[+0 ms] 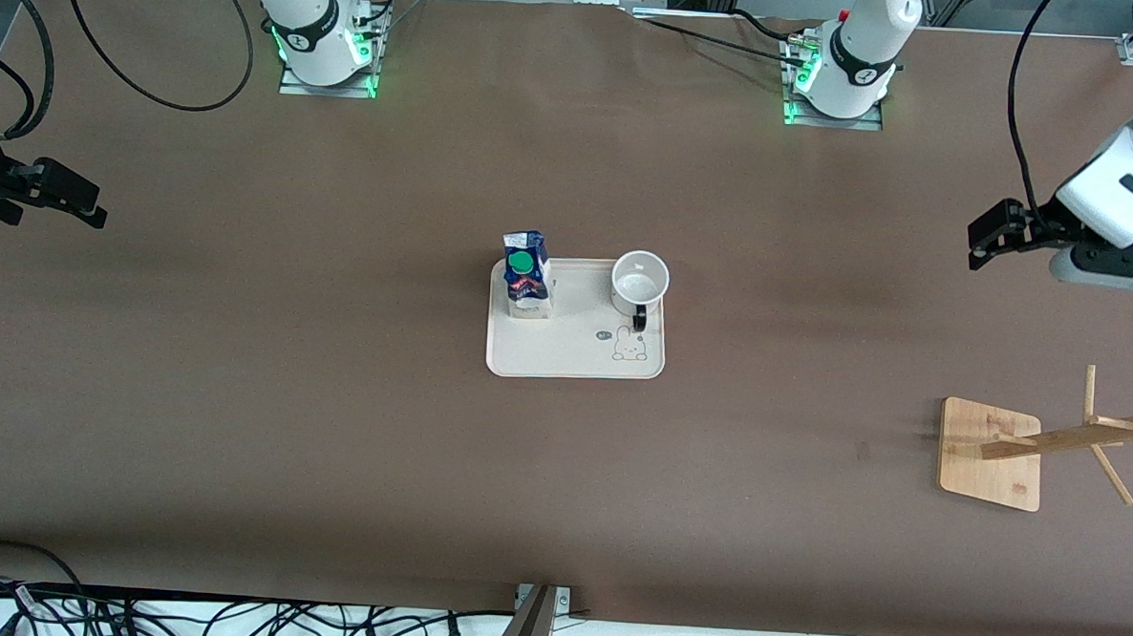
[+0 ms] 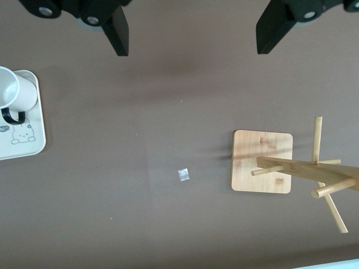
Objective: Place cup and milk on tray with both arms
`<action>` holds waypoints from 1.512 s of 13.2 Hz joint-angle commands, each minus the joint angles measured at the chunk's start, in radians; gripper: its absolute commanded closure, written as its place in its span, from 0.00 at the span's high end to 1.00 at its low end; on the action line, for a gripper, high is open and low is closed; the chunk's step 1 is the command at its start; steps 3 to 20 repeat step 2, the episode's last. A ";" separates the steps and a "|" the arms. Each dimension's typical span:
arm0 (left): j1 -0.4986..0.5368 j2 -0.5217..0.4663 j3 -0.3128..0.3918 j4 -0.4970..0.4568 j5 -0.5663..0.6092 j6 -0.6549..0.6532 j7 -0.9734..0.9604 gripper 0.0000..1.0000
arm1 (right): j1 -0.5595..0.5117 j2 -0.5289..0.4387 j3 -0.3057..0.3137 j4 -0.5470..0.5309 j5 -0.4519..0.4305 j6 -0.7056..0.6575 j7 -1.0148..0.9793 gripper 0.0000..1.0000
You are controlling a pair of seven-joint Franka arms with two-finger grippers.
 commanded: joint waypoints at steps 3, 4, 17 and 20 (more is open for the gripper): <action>-0.013 -0.036 -0.001 -0.016 -0.023 -0.081 0.016 1.00 | 0.001 0.008 -0.004 0.023 0.016 -0.014 0.012 1.00; -0.013 -0.036 -0.001 -0.016 -0.023 -0.081 0.016 1.00 | 0.001 0.008 -0.004 0.023 0.016 -0.014 0.012 1.00; -0.013 -0.036 -0.001 -0.016 -0.023 -0.081 0.016 1.00 | 0.001 0.008 -0.004 0.023 0.016 -0.014 0.012 1.00; -0.013 -0.036 -0.001 -0.016 -0.023 -0.081 0.016 1.00 | 0.001 0.008 -0.004 0.023 0.016 -0.014 0.012 1.00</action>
